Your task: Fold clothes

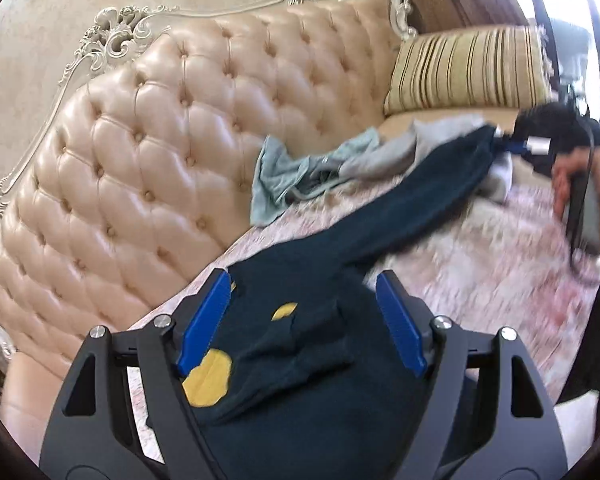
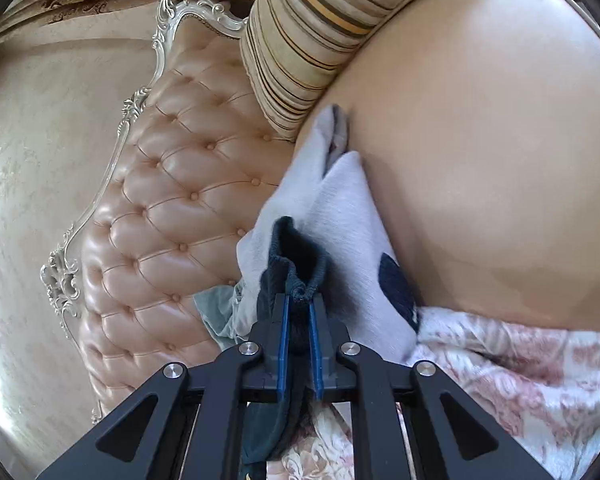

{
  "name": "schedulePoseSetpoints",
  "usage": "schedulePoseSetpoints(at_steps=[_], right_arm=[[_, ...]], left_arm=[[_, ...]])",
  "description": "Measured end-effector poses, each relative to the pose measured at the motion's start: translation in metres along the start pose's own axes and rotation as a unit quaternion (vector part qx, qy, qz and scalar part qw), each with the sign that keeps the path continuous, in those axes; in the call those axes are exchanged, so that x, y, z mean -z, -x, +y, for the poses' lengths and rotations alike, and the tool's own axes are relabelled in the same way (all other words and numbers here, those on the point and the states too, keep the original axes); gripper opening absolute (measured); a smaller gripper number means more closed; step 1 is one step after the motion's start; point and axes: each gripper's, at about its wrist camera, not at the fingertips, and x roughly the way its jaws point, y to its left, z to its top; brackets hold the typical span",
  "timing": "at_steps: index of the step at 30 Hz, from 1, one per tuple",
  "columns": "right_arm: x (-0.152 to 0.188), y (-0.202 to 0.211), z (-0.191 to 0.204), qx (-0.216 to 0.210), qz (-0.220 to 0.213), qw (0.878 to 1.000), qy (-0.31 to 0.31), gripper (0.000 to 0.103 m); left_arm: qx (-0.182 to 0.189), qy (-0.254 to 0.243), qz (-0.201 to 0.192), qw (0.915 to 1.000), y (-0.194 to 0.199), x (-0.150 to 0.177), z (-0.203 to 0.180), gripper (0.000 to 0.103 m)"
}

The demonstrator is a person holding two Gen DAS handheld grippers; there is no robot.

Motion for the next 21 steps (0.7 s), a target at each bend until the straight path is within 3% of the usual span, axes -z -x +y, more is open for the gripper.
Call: schedulePoseSetpoints(at_steps=[1,2,4,6,8,9,11,14,15,18,19,20,21], right_arm=[[0.001,0.002,0.003,0.006,0.001,1.0,0.009,0.01],[0.003,0.004,0.01,0.014,0.001,0.999,0.032,0.01],[0.009,0.008,0.027,0.031,-0.001,0.996,0.085,0.01],[0.016,0.012,0.042,0.045,-0.003,0.99,0.137,0.009],[0.025,0.014,0.055,0.052,-0.002,0.983,0.175,0.009],[0.029,0.014,0.06,0.058,-0.002,0.98,0.189,0.009],[0.036,0.015,0.067,0.068,-0.004,0.974,0.216,0.009],[0.046,0.017,0.083,0.069,-0.008,0.963,0.261,0.009],[0.049,0.018,0.089,0.067,-0.009,0.959,0.277,0.009],[0.062,0.017,0.101,0.057,-0.001,0.951,0.304,0.009],[0.065,0.016,0.103,0.055,0.002,0.95,0.307,0.009],[0.068,0.015,0.104,0.053,0.006,0.949,0.311,0.009],[0.07,0.015,0.106,0.05,0.008,0.949,0.311,0.009]], left_arm=[[0.022,0.015,-0.003,0.9996,0.0,-0.008,0.001,0.078],[0.076,0.041,-0.005,0.9962,-0.001,-0.02,0.003,0.078],[0.187,0.084,0.007,0.9787,-0.014,-0.046,0.006,0.078],[0.287,0.132,0.026,0.9484,-0.041,-0.084,0.002,0.077],[0.362,0.152,0.066,0.9173,-0.078,-0.118,-0.011,0.066],[0.397,0.161,0.09,0.899,-0.097,-0.135,-0.019,0.055],[0.447,0.176,0.159,0.8625,-0.138,-0.158,-0.043,0.043],[0.468,0.182,0.238,0.8309,-0.188,-0.174,-0.074,0.04],[0.466,0.192,0.254,0.8257,-0.199,-0.174,-0.077,0.04],[0.45,0.206,0.282,0.8216,-0.224,-0.177,-0.08,0.04],[0.446,0.205,0.293,0.8203,-0.229,-0.176,-0.079,0.019],[0.433,0.208,0.294,0.8264,-0.229,-0.176,-0.072,0.002],[0.419,0.212,0.295,0.8324,-0.229,-0.176,-0.066,0.003]])
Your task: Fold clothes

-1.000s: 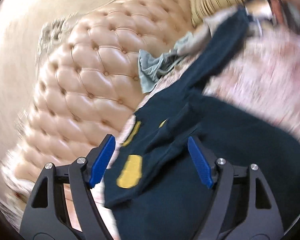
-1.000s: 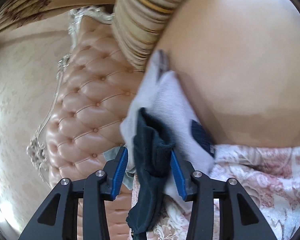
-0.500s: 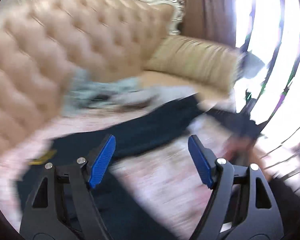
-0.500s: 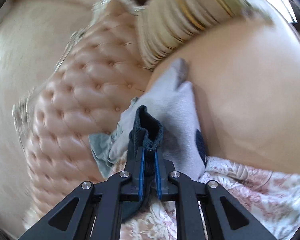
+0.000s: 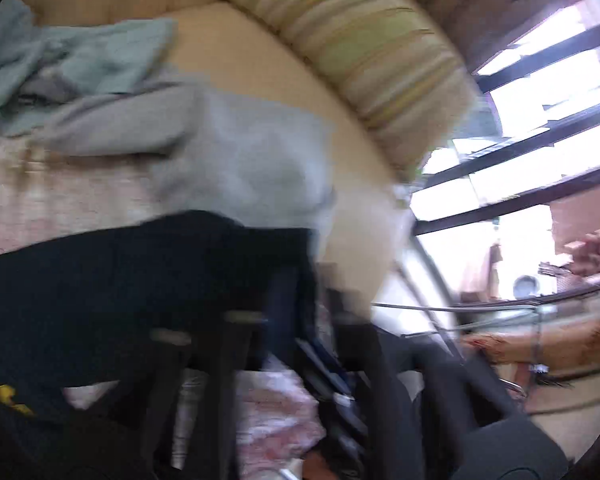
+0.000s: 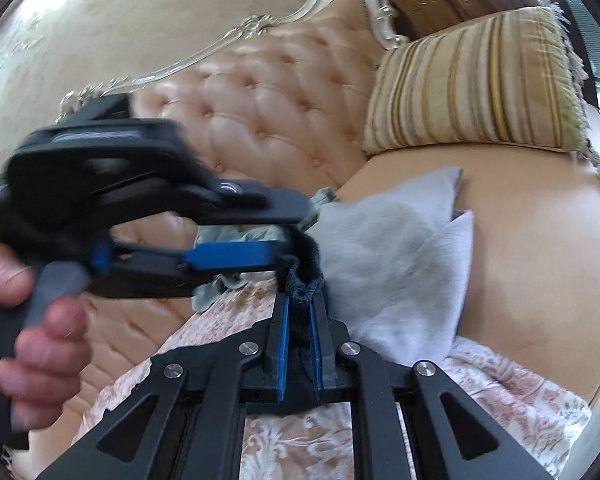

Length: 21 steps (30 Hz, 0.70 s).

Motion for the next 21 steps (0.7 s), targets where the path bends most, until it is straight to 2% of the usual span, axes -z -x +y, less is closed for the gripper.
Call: schedulePoseSetpoints(at_steps=[5,8,12,14,15,16,17,19,21], right_arm=[[-0.01,0.007,0.022,-0.031,-0.003,0.999,0.018,0.009],[-0.015,0.015,0.054,-0.048,-0.015,0.997,0.061,0.009],[-0.009,0.017,0.109,-0.085,0.003,0.99,0.116,0.009],[-0.006,0.016,0.135,-0.098,0.01,0.986,0.132,0.009],[-0.005,0.016,0.148,-0.105,0.013,0.984,0.141,0.009],[-0.003,0.015,0.159,-0.109,0.018,0.983,0.149,0.009],[-0.001,0.014,0.17,-0.113,0.022,0.981,0.156,0.009],[0.003,0.012,0.192,-0.122,0.031,0.977,0.171,0.009],[0.007,0.006,0.214,-0.138,0.042,0.974,0.176,0.009]], left_arm=[[-0.015,0.006,-0.052,0.9985,0.062,0.008,0.018,0.002],[-0.025,0.013,-0.092,0.9954,0.111,0.024,0.035,0.002],[-0.02,0.04,-0.14,0.9892,0.173,0.049,0.067,0.001],[-0.016,0.067,-0.163,0.9842,0.204,0.067,0.089,0.005],[-0.004,0.078,-0.163,0.9834,0.211,0.074,0.097,0.027],[0.022,0.09,-0.161,0.9827,0.22,0.084,0.107,0.067],[0.049,0.101,-0.161,0.9806,0.228,0.095,0.116,0.075],[0.099,0.125,-0.187,0.9693,0.249,0.12,0.137,0.075],[0.136,0.158,-0.226,0.9516,0.272,0.15,0.164,0.075]])
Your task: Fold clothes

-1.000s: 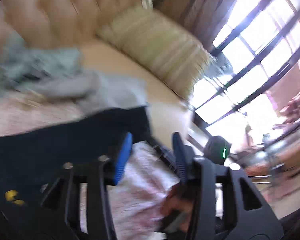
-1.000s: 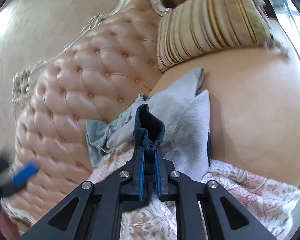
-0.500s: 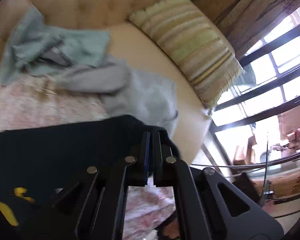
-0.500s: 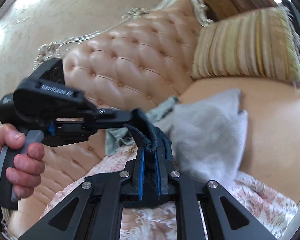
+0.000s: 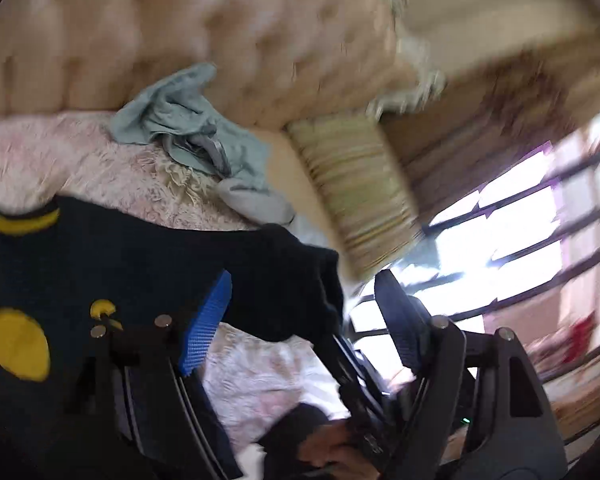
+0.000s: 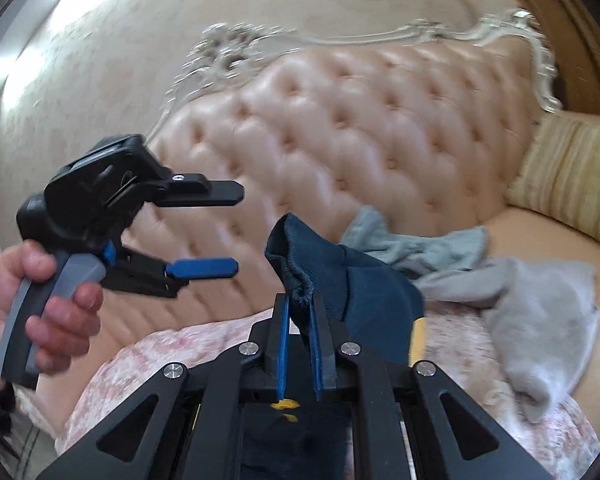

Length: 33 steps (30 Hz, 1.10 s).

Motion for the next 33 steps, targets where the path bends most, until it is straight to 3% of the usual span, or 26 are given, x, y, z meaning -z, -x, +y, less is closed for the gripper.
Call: schedulePoseSetpoints(at_steps=[2,3,7,11,14,19,23,29,31,33], right_arm=[[-0.004,-0.019,0.018,-0.024,0.015,1.0,-0.008,0.009],[-0.004,-0.031,0.027,-0.037,0.024,0.999,-0.016,0.009],[0.017,-0.097,0.083,-0.068,0.089,0.994,0.01,0.009],[0.053,-0.17,0.141,-0.095,0.169,0.98,0.049,0.009],[0.105,-0.212,0.184,-0.098,0.238,0.959,0.116,0.009],[0.176,-0.238,0.203,-0.057,0.304,0.93,0.2,0.009],[0.19,-0.239,0.198,-0.049,0.32,0.922,0.215,0.009],[0.191,-0.232,0.2,-0.054,0.326,0.918,0.22,0.015],[0.192,-0.23,0.201,-0.06,0.331,0.916,0.219,0.025],[0.193,-0.224,0.204,-0.076,0.328,0.917,0.214,0.051]], left_arm=[[0.013,0.017,-0.062,0.9978,0.055,0.019,0.033,0.075],[-0.002,0.018,-0.096,0.9952,0.083,0.033,0.053,0.075],[-0.127,0.004,-0.212,0.969,0.162,0.121,0.141,0.076],[-0.173,-0.001,-0.245,0.9541,0.164,0.222,0.201,0.076],[-0.154,0.008,-0.263,0.9525,0.161,0.261,0.222,0.076],[-0.15,-0.007,-0.287,0.9459,0.166,0.253,0.224,0.076],[-0.138,0.045,-0.302,0.9421,0.172,0.244,0.242,0.076],[-0.129,0.042,-0.31,0.941,0.173,0.24,0.236,0.076],[-0.125,0.048,-0.315,0.9397,0.178,0.245,0.24,0.076],[-0.12,0.057,-0.32,0.9383,0.182,0.247,0.243,0.076]])
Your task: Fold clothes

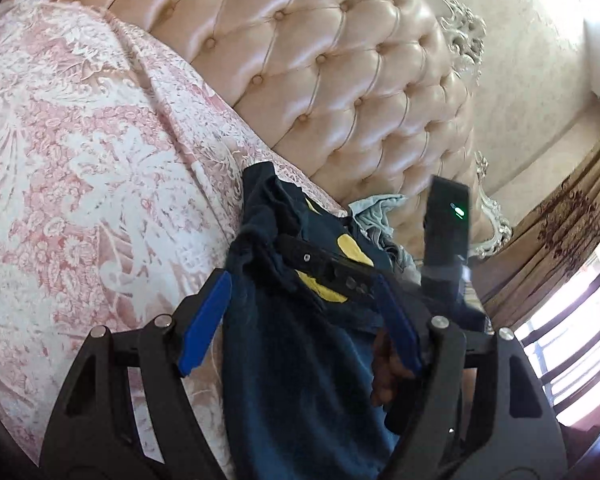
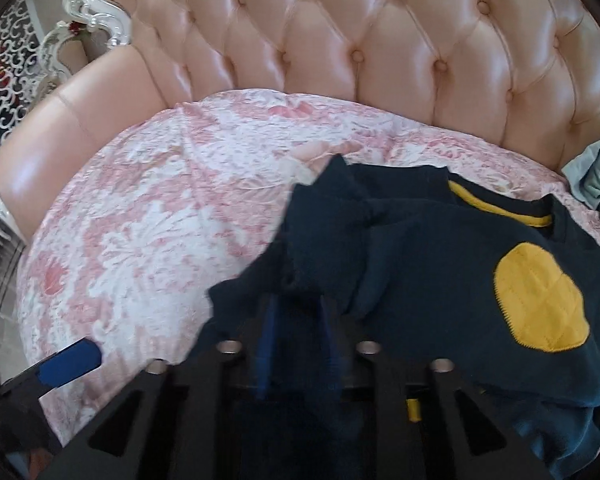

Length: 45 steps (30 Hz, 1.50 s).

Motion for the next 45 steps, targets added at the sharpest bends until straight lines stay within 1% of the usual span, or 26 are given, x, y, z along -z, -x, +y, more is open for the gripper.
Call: schedulePoseSetpoints(at_steps=[2,5,6,8,9,11,12,14,15,17,19,20,22,25,27,29,30,33,34,35,36,37,38,41,43,45], right_arm=[[0.002,0.007,0.006,-0.018,-0.009,1.0,-0.001,0.058],[0.017,0.032,0.001,-0.048,-0.017,0.999,-0.015,0.058],[0.028,0.044,-0.013,-0.059,-0.026,0.997,-0.048,0.058],[0.054,0.071,-0.05,-0.082,-0.049,0.986,-0.135,0.058],[0.077,0.084,-0.081,-0.109,-0.064,0.969,-0.21,0.058],[0.109,0.098,-0.126,-0.144,-0.087,0.937,-0.307,0.059],[0.124,0.105,-0.146,-0.159,-0.097,0.919,-0.348,0.059],[0.136,0.11,-0.166,-0.185,-0.114,0.897,-0.385,0.059],[0.139,0.111,-0.175,-0.204,-0.125,0.884,-0.401,0.059],[0.143,0.102,-0.189,-0.233,-0.129,0.852,-0.45,0.06],[0.147,0.09,-0.202,-0.261,-0.131,0.816,-0.499,0.06],[0.148,0.084,-0.207,-0.265,-0.126,0.801,-0.521,0.06],[0.15,0.077,-0.216,-0.266,-0.12,0.779,-0.554,0.058],[0.149,0.078,-0.226,-0.254,-0.122,0.769,-0.574,0.058],[0.149,0.083,-0.228,-0.248,-0.122,0.758,-0.591,0.062],[0.148,0.089,-0.232,-0.231,-0.133,0.762,-0.59,0.064],[0.151,0.09,-0.237,-0.213,-0.139,0.762,-0.595,0.064],[0.169,0.086,-0.252,-0.212,-0.143,0.732,-0.631,0.064],[0.17,0.086,-0.254,-0.211,-0.146,0.731,-0.632,0.064],[0.168,0.086,-0.254,-0.21,-0.149,0.734,-0.628,0.064],[0.166,0.086,-0.254,-0.209,-0.151,0.737,-0.625,0.064],[0.165,0.087,-0.255,-0.207,-0.154,0.74,-0.621,0.064],[0.165,0.087,-0.254,-0.21,-0.162,0.736,-0.622,0.065],[0.167,0.089,-0.252,-0.223,-0.192,0.716,-0.633,0.065],[0.166,0.088,-0.252,-0.219,-0.204,0.716,-0.631,0.065],[0.17,0.084,-0.253,-0.218,-0.216,0.699,-0.646,0.065]], left_arm=[[0.006,0.014,-0.006,0.9999,0.003,-0.002,0.005,0.076],[0.012,0.034,-0.008,0.9993,0.007,-0.005,0.014,0.076],[0.018,0.039,-0.008,0.999,0.007,-0.005,0.016,0.076],[0.057,0.061,0.003,0.9965,0.005,-0.005,0.018,0.076],[0.089,0.089,0.014,0.9919,0.0,-0.005,0.021,0.076],[0.151,0.145,0.036,0.9772,-0.01,-0.004,0.028,0.076],[0.166,0.167,0.044,0.9708,-0.018,-0.008,0.029,0.076],[0.175,0.191,0.049,0.9645,-0.03,-0.019,0.028,0.075],[0.176,0.207,0.056,0.9607,-0.038,-0.024,0.029,0.073],[0.143,0.242,0.094,0.955,-0.065,-0.037,0.032,0.068],[0.096,0.281,0.135,0.9452,-0.091,-0.048,0.04,0.059],[0.084,0.293,0.149,0.9408,-0.1,-0.051,0.045,0.059],[0.081,0.309,0.179,0.9308,-0.115,-0.055,0.051,0.059],[0.07,0.305,0.191,0.9305,-0.12,-0.058,0.05,0.059],[0.051,0.291,0.198,0.9344,-0.127,-0.062,0.046,0.059],[0.034,0.276,0.212,0.9367,-0.138,-0.065,0.042,0.059],[0.022,0.264,0.22,0.9389,-0.145,-0.065,0.037,0.059],[-0.013,0.224,0.233,0.9463,-0.162,-0.067,0.024,0.059],[-0.023,0.209,0.233,0.9495,-0.165,-0.068,0.021,0.06],[-0.033,0.193,0.232,0.9528,-0.168,-0.068,0.017,0.058],[-0.043,0.174,0.227,0.9571,-0.17,-0.069,0.015,0.041],[-0.052,0.158,0.224,0.9604,-0.171,-0.068,0.015,0.015],[-0.055,0.154,0.221,0.9613,-0.17,-0.066,0.019,0.011],[-0.046,0.15,0.218,0.9634,-0.169,-0.062,0.028,0.011],[-0.04,0.145,0.217,0.9645,-0.169,-0.063,0.029,0.011],[-0.033,0.136,0.213,0.9669,-0.169,-0.065,0.026,0.011]])
